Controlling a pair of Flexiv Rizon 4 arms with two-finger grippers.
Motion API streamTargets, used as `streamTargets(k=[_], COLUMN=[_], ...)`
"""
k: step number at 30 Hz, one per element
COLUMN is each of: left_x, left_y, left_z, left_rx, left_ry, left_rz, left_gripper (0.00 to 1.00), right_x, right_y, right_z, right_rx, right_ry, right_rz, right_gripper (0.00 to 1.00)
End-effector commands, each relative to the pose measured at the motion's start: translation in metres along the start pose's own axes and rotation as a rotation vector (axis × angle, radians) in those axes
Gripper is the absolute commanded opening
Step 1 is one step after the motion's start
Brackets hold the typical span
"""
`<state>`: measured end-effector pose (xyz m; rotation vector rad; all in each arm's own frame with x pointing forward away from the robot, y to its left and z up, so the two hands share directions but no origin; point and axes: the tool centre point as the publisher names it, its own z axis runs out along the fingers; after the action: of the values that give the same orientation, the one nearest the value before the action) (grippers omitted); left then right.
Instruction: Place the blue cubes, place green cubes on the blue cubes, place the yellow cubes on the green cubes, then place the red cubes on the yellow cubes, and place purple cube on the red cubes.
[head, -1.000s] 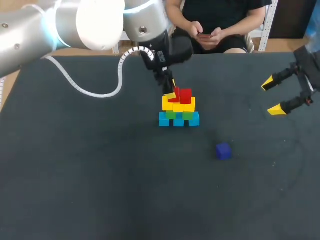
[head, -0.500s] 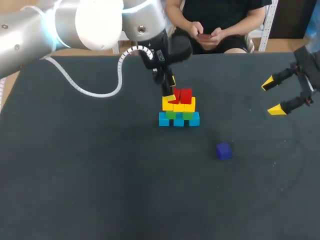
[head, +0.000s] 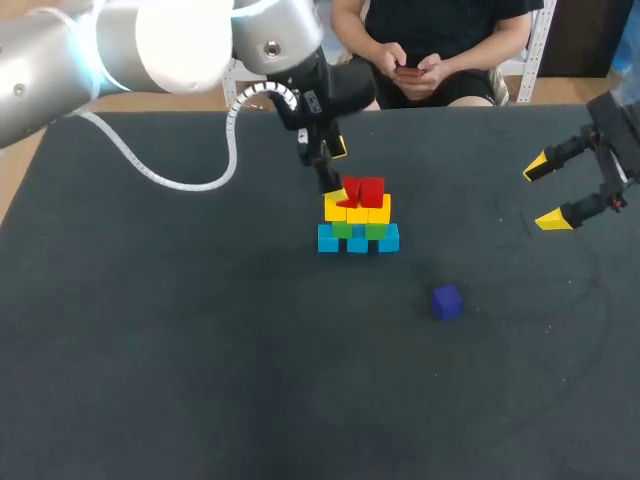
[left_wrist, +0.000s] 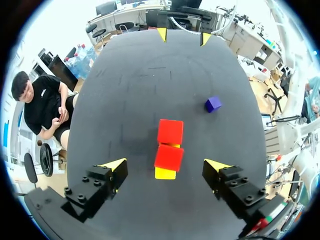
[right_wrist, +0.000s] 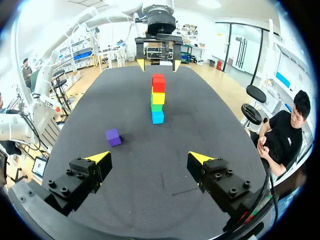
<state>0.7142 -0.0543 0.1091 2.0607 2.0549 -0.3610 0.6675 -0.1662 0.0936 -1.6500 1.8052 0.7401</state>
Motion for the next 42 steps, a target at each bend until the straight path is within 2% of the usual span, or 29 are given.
streamTargets(k=[1,2,4,23,42], left_x=[0.01,0.011,0.013,0.02,0.013], left_y=[-0.008,-0.009,-0.008,-0.007,-0.007], left_z=[-0.004,-0.004,-0.004,0.008,0.015], left_rx=[-0.016,-0.02,-0.028,-0.009,0.012], left_ry=[-0.017,-0.016,-0.005,0.011,-0.001], left_rz=[0.005,0.005,0.002,0.012,0.01], left_gripper=[0.63,0.46,0.0,0.0,0.0], right_x=[0.001,0.001,0.001,0.001,0.001], right_y=[-0.001,-0.001,-0.001,-0.001,-0.001], right_z=[0.0,0.0,0.0,0.0,0.0], right_rx=[-0.002,-0.002,-0.002,-0.002,-0.002], right_ry=[-0.003,-0.003,-0.003,-0.003,-0.003], right_rz=[-0.001,-0.001,-0.001,-0.001,-0.001], right_gripper=[1.0,1.0,1.0,1.0,1.0])
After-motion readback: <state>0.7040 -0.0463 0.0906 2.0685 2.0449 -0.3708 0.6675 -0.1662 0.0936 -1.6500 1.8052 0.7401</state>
